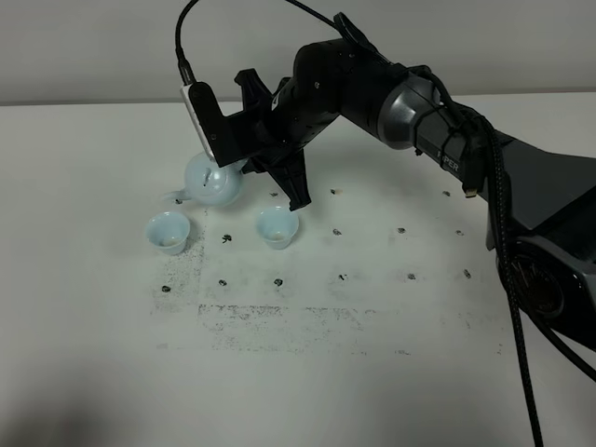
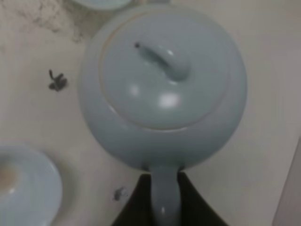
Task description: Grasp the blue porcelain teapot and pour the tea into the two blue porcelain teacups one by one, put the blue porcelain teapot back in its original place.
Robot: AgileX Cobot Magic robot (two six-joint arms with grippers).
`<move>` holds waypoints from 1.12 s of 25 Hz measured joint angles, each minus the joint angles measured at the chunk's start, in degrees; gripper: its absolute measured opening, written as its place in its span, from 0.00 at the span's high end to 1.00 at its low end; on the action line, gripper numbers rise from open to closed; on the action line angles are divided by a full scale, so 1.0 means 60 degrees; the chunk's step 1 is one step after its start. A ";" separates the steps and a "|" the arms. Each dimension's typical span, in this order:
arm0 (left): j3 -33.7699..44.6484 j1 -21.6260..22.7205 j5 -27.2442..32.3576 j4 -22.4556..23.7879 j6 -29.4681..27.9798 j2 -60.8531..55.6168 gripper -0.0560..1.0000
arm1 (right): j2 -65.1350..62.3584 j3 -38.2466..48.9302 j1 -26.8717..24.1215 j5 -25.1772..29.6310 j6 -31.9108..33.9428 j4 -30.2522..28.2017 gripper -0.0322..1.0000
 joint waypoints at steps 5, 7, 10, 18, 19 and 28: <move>0.0000 0.0000 0.0000 0.0000 0.0000 0.0000 0.32 | 0.0000 0.0000 0.0000 0.0000 -0.0127 -0.0150 0.94; 0.0000 0.0000 0.0000 0.0000 0.0000 0.0000 0.32 | 0.0000 0.0000 0.0000 0.0000 -0.0159 -0.0185 0.94; 0.0000 0.0000 0.0000 0.0000 0.0000 0.0000 0.32 | 0.0000 0.0000 0.0000 0.0000 -0.0262 -0.0258 0.94; 0.0000 0.0000 0.0000 0.0000 0.0000 0.0000 0.32 | 0.0000 0.0000 0.0290 0.0000 -0.0494 -0.0801 0.94; 0.0000 0.0000 0.0000 0.0000 0.0000 0.0000 0.32 | 0.0000 0.0000 0.0340 0.0000 -0.0494 -0.0823 0.94; 0.0000 0.0000 0.0000 0.0000 0.0000 0.0000 0.32 | 0.0000 0.0000 0.0444 -0.0517 -0.0494 -0.1606 0.94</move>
